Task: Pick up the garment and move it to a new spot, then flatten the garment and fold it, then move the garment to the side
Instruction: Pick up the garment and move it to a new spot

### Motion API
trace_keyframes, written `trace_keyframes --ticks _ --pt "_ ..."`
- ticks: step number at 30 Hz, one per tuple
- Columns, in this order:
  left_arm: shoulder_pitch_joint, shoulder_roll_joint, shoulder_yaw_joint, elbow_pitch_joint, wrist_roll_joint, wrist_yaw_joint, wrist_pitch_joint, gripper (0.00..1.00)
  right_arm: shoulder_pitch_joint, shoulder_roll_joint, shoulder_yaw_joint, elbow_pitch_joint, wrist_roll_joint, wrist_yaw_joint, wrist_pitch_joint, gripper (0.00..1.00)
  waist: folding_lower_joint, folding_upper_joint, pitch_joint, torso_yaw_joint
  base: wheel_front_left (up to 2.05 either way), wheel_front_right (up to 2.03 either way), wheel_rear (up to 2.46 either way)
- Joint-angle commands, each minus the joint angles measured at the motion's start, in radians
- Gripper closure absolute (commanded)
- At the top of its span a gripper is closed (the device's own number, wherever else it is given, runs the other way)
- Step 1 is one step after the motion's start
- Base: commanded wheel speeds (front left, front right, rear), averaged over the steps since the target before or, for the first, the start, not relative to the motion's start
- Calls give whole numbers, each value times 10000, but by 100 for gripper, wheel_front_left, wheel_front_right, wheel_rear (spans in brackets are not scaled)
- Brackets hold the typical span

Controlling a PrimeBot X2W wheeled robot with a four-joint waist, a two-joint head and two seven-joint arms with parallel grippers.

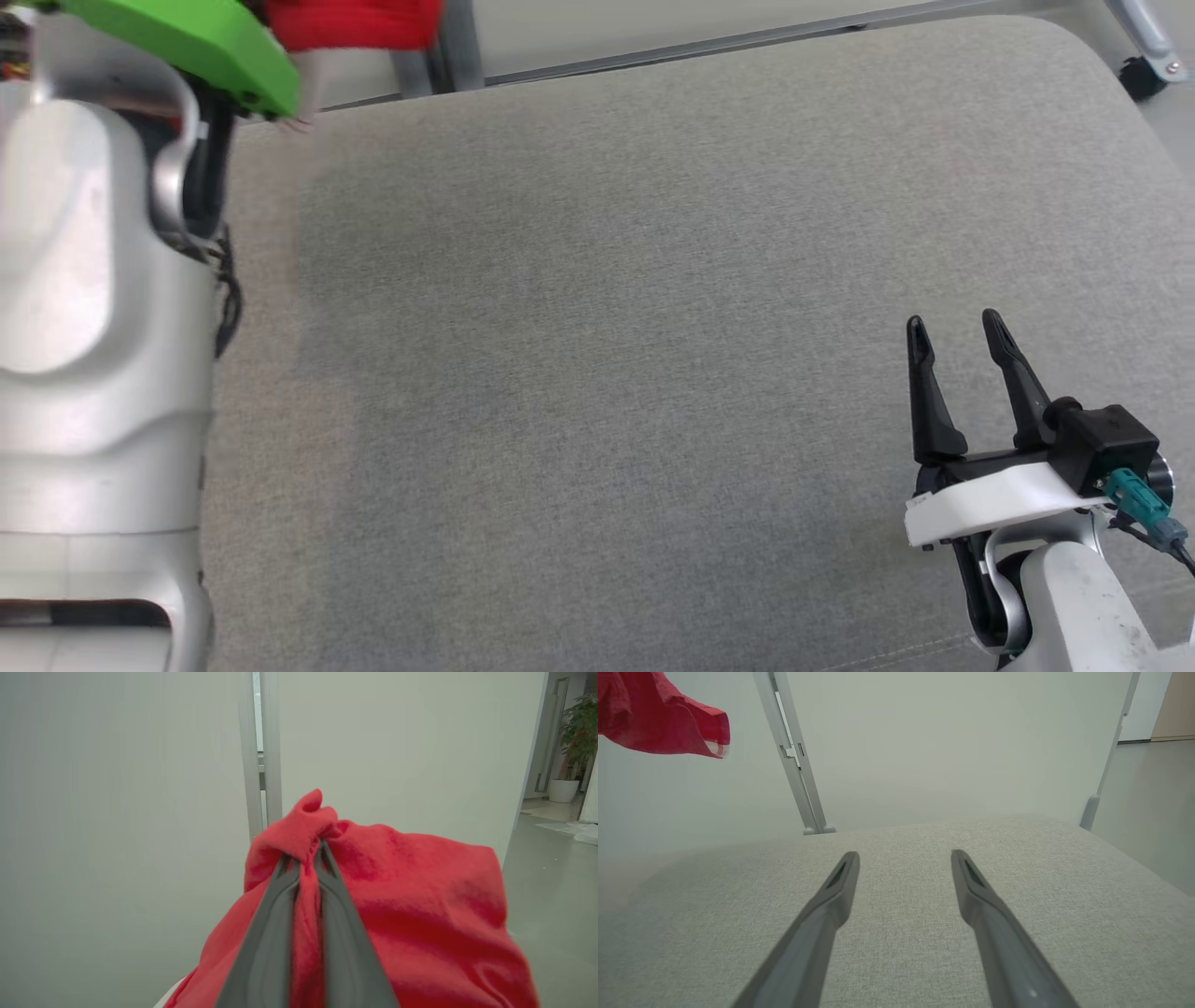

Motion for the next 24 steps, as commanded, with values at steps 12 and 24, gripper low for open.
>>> trace_keyframes --ticks 12,24 --pt "2621 -1156 -1944 22 -291 -52 -520 100 205 9 -50 -55 344 -10 -33 0 1 -1 -124 -777 0 0 0" --pt "4690 -1341 -4177 1149 -1067 233 -1437 0 171 7 166 17 330 -10 -32 0 1 -1 -265 -515 0 0 0"
